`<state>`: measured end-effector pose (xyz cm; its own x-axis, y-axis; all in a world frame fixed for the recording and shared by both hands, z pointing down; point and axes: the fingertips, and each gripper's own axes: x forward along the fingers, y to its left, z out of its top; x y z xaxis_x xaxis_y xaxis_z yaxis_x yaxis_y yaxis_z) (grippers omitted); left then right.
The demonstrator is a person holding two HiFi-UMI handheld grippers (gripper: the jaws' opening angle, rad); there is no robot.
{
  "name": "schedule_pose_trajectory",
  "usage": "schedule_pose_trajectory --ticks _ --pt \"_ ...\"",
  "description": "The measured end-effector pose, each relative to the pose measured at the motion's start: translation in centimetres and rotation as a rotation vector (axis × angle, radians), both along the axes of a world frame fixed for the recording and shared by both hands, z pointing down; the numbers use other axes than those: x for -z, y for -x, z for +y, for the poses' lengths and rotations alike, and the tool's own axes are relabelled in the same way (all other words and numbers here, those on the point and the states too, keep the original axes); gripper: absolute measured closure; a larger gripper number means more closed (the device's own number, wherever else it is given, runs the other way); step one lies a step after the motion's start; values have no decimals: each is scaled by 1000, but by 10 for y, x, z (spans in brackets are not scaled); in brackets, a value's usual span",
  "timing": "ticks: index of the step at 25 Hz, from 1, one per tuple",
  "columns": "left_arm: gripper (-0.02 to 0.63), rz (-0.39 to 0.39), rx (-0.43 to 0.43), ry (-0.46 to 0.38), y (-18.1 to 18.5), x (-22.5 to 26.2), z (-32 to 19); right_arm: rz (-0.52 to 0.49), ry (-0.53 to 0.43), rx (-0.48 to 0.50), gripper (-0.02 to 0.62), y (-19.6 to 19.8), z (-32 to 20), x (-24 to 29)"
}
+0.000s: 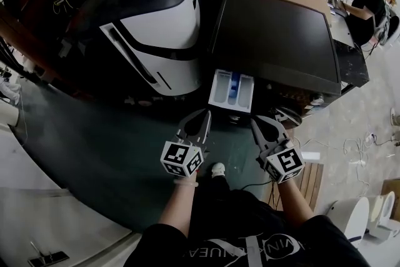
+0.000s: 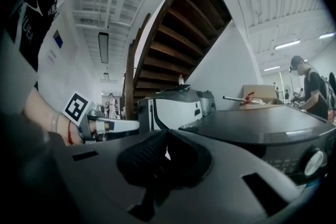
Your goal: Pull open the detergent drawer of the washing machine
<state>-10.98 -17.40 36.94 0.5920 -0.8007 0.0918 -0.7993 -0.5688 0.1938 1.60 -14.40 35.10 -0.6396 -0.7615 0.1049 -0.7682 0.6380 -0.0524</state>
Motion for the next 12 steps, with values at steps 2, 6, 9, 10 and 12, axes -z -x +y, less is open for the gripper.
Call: schedule_pose_trajectory --ticks 2,6,9,10,12 --pt "597 -9 8 -15 2 8 0 -4 -11 -3 583 -1 -1 6" --pt "597 -16 29 -31 6 19 -1 6 -29 -2 583 -4 -2 20" --pt "597 -37 37 -51 8 27 -1 9 -49 -1 583 -3 -4 29" --pt "597 -44 37 -58 8 30 -1 15 -55 3 583 -2 -4 31" --pt "597 -50 42 -68 9 34 -2 20 -66 6 583 -1 -5 36"
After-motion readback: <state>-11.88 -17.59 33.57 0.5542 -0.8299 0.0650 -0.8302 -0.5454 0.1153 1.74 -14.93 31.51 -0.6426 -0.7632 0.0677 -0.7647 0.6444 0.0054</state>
